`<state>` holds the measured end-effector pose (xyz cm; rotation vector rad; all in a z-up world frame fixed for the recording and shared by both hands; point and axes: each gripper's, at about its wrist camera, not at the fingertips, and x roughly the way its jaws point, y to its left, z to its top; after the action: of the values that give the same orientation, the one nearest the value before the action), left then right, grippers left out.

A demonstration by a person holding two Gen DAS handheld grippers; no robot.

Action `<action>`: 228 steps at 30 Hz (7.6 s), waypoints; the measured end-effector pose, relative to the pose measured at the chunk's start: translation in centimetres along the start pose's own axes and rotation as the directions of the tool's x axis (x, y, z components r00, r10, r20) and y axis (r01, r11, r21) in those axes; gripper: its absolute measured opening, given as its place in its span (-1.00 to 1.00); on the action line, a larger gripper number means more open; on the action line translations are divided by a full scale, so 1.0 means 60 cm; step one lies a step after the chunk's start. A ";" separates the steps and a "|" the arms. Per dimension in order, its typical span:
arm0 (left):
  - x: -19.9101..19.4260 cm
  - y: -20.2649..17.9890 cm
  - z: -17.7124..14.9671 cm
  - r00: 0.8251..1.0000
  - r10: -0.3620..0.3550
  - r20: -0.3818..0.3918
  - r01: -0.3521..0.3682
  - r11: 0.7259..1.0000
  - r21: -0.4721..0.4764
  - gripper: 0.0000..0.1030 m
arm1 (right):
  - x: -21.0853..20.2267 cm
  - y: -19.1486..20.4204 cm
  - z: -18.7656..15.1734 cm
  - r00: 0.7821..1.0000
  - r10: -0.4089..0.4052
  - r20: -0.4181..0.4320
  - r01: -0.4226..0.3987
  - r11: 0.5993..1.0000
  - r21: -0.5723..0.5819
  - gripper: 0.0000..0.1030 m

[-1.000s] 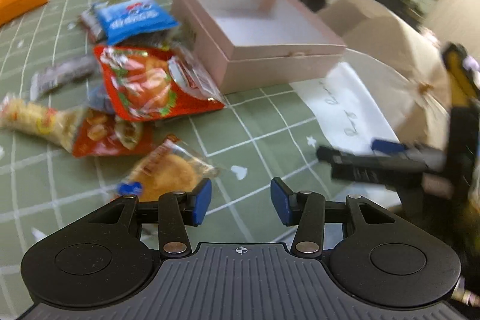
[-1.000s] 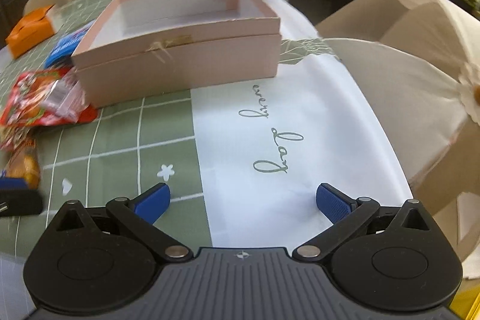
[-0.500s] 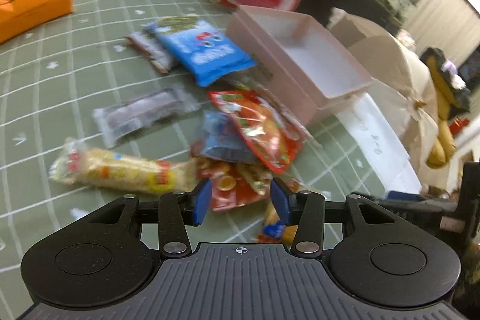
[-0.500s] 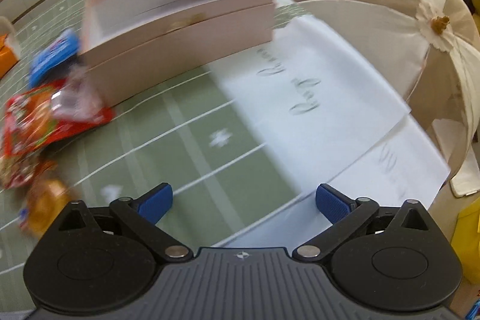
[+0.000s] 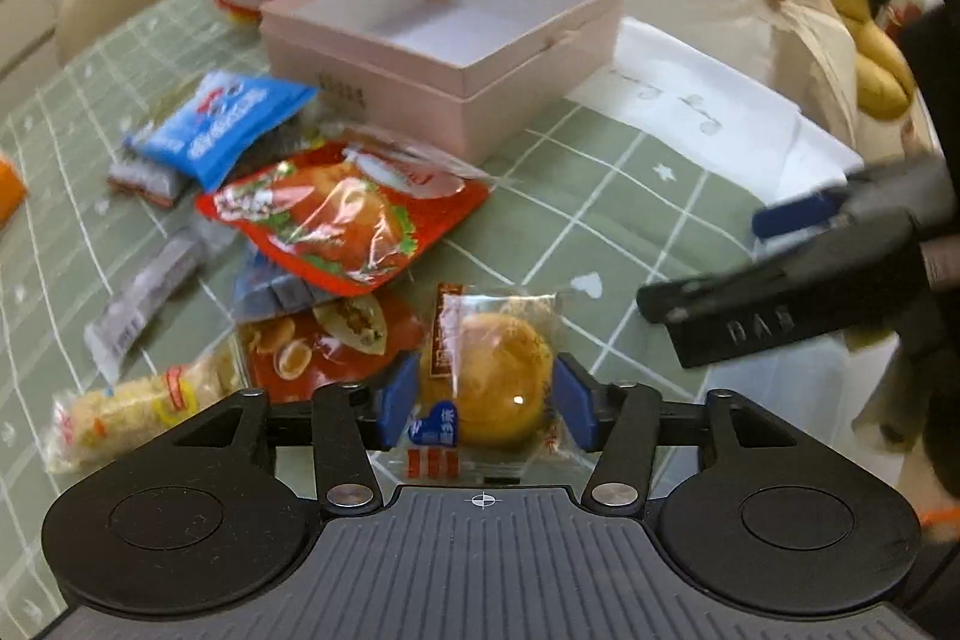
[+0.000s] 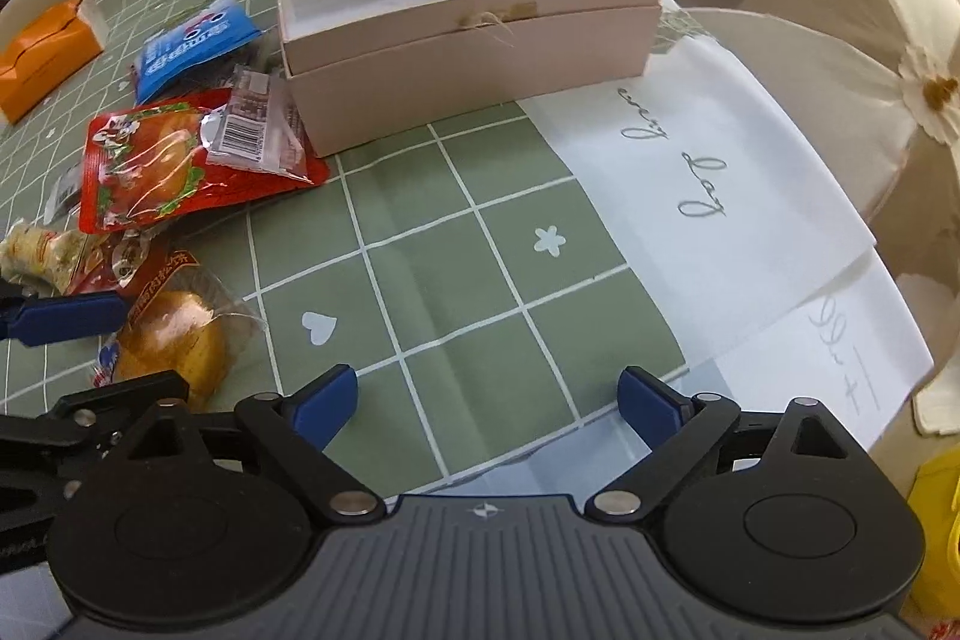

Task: Organize snacks
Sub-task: 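Lift the wrapped bun with the left gripper and hold it, then grasp the red egg pouch with the right gripper while the left gripper holds the bun, then carry both snacks over the pink box and open the left gripper to drop the bun, then lower the red egg pouch into the pink box and open the right gripper, then grasp the red chicken pack with the right gripper while the left gripper reaches the yellow bread stick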

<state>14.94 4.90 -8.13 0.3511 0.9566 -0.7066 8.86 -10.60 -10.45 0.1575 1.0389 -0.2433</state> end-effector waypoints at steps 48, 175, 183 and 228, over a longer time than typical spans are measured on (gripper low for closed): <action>-0.123 0.145 -0.146 0.998 0.050 -0.039 -0.064 0.808 -0.585 -0.02 | 0.043 0.272 0.115 0.928 0.367 -0.071 -0.369 0.871 -0.325 0.17; 0.052 0.090 0.267 0.969 0.205 0.138 -0.048 0.702 -0.711 -0.28 | 0.107 -0.125 0.454 0.923 0.384 -0.008 -0.359 0.855 -0.374 0.37; -0.036 0.216 0.119 0.917 0.399 0.025 -0.217 0.551 -0.806 -0.28 | 0.134 -0.092 0.440 0.921 0.382 -0.078 -0.384 0.855 -0.349 0.38; -0.085 0.024 -0.078 0.989 0.151 0.004 -0.087 0.596 -0.798 -0.29 | 0.033 0.132 0.113 0.924 0.366 -0.110 -0.345 0.673 -0.654 0.01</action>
<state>11.08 10.61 -6.45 -0.4162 1.0733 -0.1017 17.61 -4.90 -8.65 -0.2986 0.9841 0.4966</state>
